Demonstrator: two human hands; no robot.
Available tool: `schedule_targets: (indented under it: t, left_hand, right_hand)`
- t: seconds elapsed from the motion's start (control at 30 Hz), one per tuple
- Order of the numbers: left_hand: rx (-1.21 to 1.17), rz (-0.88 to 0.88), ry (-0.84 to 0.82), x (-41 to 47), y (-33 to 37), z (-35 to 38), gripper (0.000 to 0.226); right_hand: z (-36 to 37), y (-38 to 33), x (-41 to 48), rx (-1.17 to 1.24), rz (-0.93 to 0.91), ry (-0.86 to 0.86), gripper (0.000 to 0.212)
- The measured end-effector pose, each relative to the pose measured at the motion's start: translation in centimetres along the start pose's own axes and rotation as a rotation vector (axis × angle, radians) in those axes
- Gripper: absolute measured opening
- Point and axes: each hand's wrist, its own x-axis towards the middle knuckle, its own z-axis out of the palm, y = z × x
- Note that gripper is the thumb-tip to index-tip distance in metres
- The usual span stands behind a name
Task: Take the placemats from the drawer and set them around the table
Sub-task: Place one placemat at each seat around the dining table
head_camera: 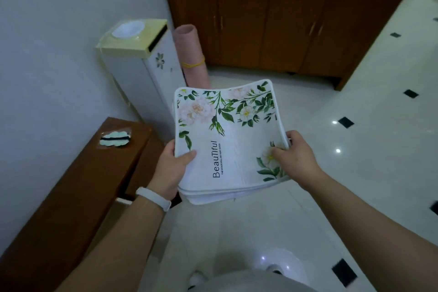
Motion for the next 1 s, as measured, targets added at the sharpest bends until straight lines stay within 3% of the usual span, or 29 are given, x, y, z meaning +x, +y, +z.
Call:
schedule_targets:
  t: [0.43, 1.0]
  left_hand:
    - [0.165, 0.035, -0.41, 0.3, 0.9, 27.3, 0.037]
    - [0.301, -0.054, -0.929, 7.6, -0.6, 50.0, 0.035]
  right_hand:
    - [-22.0, 12.3, -0.9, 0.158, 0.204, 0.375, 0.026]
    - [-30.5, 18.6, 1.7, 0.248, 0.54, 0.798, 0.023]
